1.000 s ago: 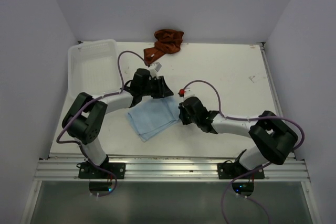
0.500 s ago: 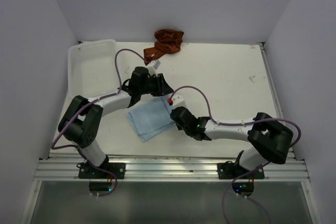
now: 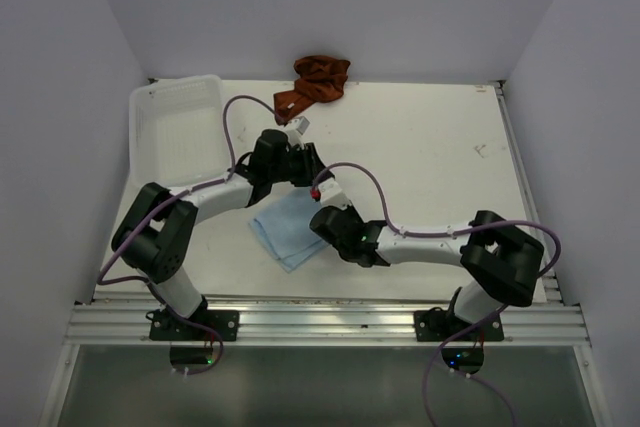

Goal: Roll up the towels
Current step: Roll the towel

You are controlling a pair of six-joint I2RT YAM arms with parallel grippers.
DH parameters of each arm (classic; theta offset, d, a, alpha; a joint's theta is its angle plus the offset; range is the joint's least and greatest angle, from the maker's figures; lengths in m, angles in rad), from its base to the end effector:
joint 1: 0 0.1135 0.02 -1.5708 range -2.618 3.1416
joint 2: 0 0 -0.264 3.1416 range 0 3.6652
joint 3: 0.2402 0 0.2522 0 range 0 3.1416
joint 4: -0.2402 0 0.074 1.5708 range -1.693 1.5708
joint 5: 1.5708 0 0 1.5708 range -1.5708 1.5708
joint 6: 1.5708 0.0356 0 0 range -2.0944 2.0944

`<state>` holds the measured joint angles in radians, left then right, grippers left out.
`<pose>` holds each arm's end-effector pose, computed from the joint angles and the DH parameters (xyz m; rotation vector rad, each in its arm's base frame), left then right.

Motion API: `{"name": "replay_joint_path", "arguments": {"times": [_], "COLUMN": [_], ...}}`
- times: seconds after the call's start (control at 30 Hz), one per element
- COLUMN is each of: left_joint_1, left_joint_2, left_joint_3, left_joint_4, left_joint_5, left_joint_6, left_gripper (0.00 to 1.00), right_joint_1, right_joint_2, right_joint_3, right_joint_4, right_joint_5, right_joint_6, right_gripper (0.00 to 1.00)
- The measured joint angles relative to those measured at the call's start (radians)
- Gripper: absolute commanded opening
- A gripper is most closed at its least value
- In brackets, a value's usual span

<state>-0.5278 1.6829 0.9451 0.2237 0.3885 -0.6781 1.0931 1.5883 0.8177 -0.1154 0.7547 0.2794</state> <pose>0.3079 -0.1951 0.2029 0.0881 2.2480 -1.1020 0.1621 0.2600 0.1725 -0.5729 2.0987 -0.1740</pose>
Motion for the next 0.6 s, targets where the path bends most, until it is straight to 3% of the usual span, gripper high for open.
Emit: {"name": "replay_joint_path", "arguments": {"times": [0.6], "left_joint_1": [-0.043], "left_joint_2": [0.000], "left_joint_3": [0.002], "left_joint_4": [0.015], "left_joint_5": [-0.012], "left_joint_6": [-0.022], "left_gripper": [0.40], "right_joint_1": [0.143], "right_joint_2": [0.188], "right_joint_3": [0.098], "right_joint_4": [-0.058], "right_joint_5": [0.203], "right_joint_6": [-0.100], "right_gripper": [0.00]}}
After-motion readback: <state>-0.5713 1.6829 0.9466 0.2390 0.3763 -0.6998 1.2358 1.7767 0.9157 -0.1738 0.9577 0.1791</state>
